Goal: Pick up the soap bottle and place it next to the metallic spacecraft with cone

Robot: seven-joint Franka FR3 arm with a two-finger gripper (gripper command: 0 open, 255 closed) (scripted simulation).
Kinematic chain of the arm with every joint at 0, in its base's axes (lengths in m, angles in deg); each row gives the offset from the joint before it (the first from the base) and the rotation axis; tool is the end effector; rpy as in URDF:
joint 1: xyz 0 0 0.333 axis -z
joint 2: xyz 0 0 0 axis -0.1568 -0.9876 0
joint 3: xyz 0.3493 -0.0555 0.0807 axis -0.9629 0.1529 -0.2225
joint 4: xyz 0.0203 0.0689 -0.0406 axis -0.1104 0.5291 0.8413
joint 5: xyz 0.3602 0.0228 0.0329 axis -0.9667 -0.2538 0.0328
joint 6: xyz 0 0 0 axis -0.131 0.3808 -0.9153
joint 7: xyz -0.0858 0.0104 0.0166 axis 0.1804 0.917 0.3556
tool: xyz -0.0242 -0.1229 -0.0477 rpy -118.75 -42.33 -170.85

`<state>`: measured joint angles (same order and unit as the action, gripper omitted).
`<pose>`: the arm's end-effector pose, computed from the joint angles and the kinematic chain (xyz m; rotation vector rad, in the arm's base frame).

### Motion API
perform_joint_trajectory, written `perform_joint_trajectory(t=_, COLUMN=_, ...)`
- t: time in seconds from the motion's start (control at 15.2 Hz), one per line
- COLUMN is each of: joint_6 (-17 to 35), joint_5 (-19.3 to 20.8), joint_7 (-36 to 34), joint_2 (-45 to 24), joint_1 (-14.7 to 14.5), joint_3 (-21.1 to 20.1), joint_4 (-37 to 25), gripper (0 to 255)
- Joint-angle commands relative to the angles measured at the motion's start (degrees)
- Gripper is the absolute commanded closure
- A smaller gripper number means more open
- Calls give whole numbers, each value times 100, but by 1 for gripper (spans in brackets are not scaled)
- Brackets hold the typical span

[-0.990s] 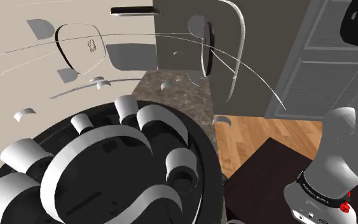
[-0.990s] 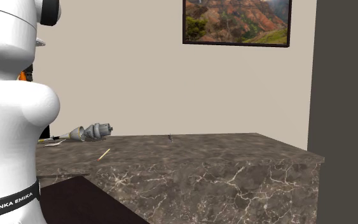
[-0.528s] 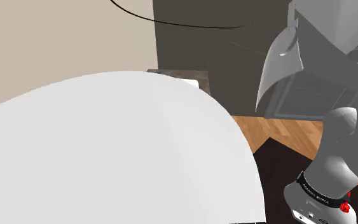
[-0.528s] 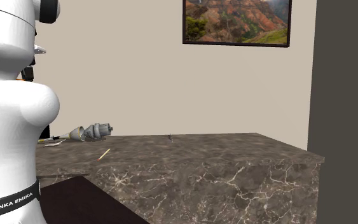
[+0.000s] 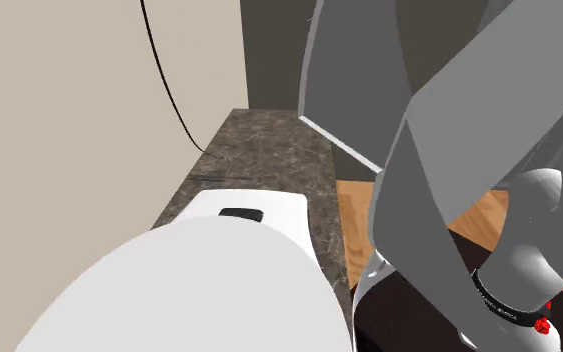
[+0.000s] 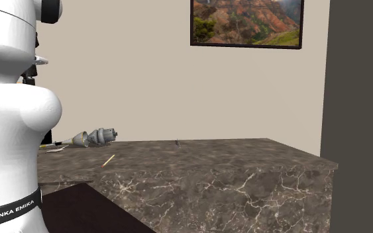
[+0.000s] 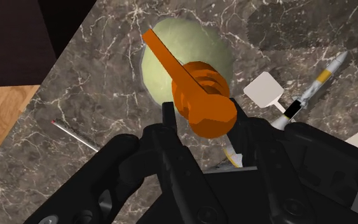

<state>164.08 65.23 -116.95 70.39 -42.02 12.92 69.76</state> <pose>0.1371 0.5346 0.5520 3.0485 -0.0337 0.0814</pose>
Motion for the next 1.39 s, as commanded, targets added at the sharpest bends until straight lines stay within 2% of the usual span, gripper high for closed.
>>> perform_joint_trajectory(t=0.0, joint_6=161, joint_5=5, joint_7=-4, joint_2=1, joint_1=13, joint_3=8, joint_4=157, gripper=255)
perform_joint_trajectory(t=1.12, joint_6=1408, joint_5=313, joint_7=-284, joint_2=-331, joint_1=-32, joint_3=72, joint_4=1198, gripper=255)
perform_joint_trajectory(t=1.32, joint_6=1408, joint_5=313, joint_7=-283, joint_2=-330, joint_1=-32, joint_3=72, joint_4=1198, gripper=255)
